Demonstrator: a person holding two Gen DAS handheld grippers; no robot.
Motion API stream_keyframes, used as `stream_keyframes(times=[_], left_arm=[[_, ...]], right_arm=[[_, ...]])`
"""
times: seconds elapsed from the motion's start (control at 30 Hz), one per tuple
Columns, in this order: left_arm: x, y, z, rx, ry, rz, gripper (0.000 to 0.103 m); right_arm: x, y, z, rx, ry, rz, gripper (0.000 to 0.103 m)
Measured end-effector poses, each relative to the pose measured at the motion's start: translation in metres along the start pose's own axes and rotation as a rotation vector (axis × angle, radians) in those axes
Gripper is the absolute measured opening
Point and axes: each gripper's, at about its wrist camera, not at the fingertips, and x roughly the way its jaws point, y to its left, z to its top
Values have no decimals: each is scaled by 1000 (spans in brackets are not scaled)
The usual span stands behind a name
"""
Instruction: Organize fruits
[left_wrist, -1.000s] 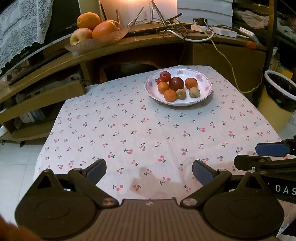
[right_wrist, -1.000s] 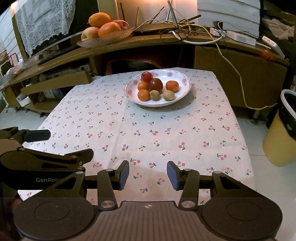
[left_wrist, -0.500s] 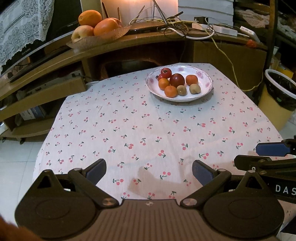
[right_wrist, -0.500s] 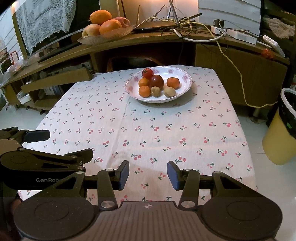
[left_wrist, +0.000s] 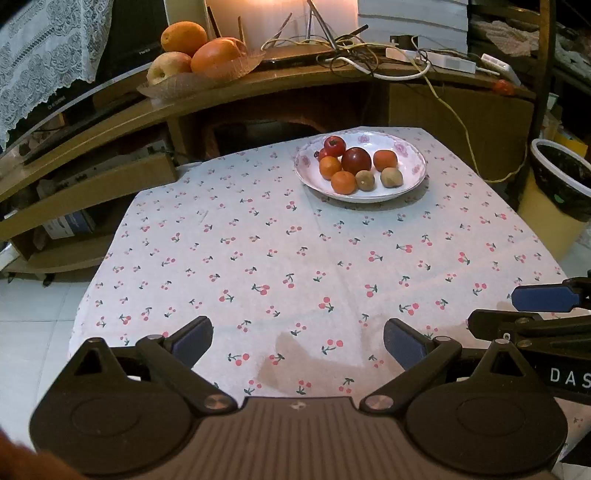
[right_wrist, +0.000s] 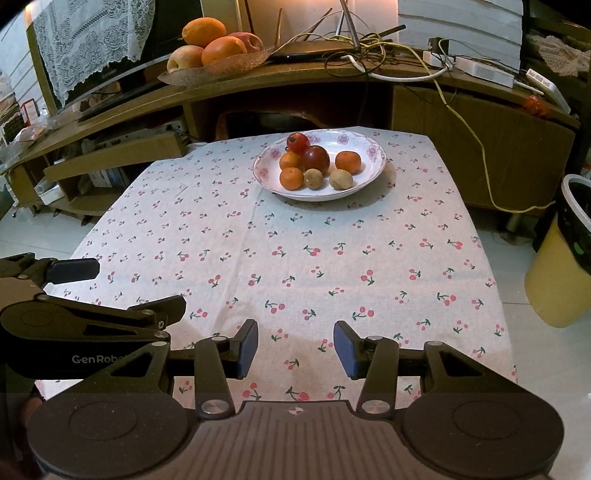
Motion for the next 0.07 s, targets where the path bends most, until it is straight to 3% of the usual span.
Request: stream_keyframes(times=[0.07], left_arm=[[0, 0, 0, 0, -2, 2, 103]], right_arm=[[0, 0, 0, 0, -2, 0, 47]])
